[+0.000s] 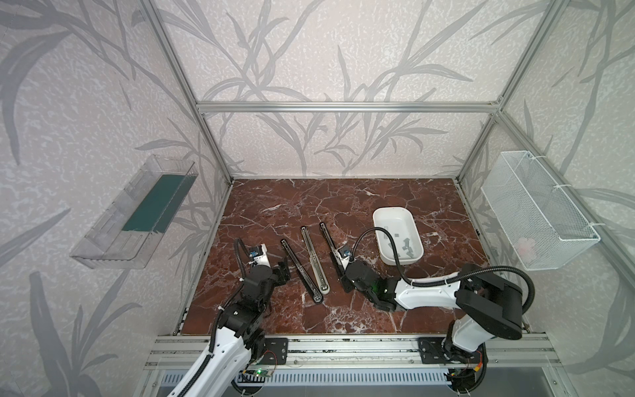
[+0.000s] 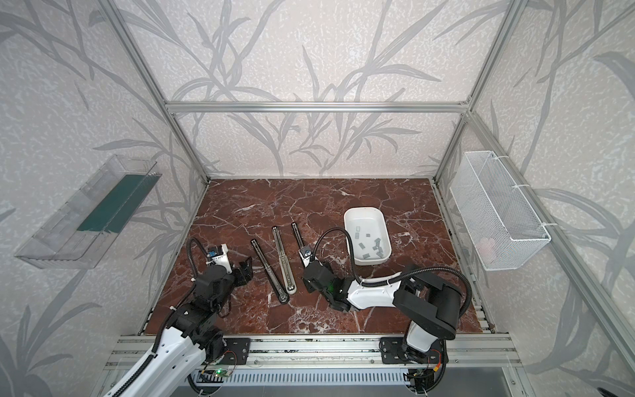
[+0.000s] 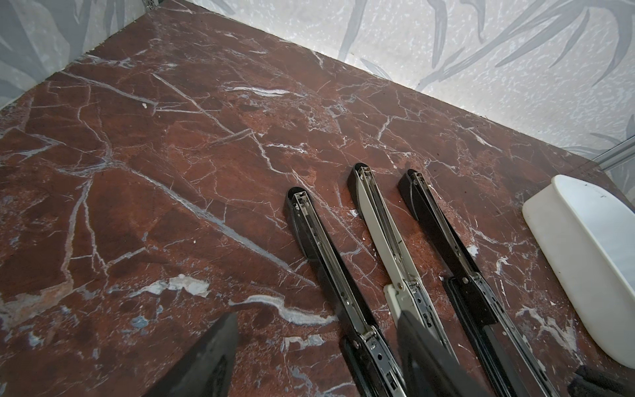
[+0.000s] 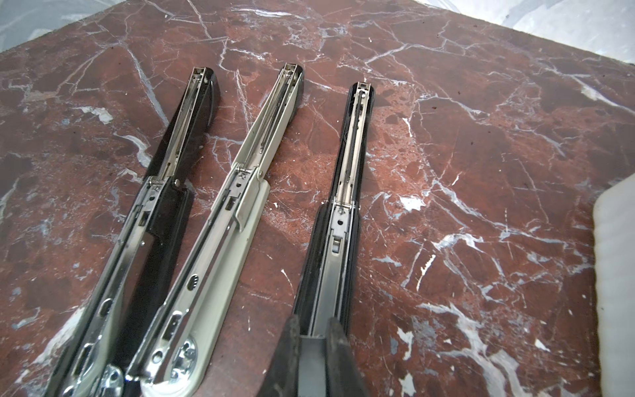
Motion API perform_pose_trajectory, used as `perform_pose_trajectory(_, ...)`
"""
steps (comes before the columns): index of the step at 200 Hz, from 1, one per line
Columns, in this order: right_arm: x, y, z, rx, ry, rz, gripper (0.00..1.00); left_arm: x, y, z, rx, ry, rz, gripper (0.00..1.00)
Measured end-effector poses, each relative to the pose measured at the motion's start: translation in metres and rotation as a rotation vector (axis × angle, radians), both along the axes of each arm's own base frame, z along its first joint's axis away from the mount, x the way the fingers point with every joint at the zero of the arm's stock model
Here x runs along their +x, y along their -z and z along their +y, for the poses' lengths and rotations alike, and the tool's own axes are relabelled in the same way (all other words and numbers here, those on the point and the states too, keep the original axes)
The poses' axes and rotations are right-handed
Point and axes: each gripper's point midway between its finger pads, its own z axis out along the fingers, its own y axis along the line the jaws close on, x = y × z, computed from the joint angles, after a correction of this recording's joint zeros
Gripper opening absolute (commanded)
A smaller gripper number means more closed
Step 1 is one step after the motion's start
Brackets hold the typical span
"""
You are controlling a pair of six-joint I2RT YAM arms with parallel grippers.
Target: Load the staples into the stapler
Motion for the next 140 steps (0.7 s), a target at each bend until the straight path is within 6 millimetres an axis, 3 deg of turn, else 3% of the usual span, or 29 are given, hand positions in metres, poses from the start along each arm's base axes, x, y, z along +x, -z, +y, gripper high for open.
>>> perform_pose_trajectory(140, -0.002, 0.011, -0.003, -0.009, 0.013, 0.026, 0.00, 0.000, 0.000, 0.000, 0.000, 0.000, -0.001, 0.75)
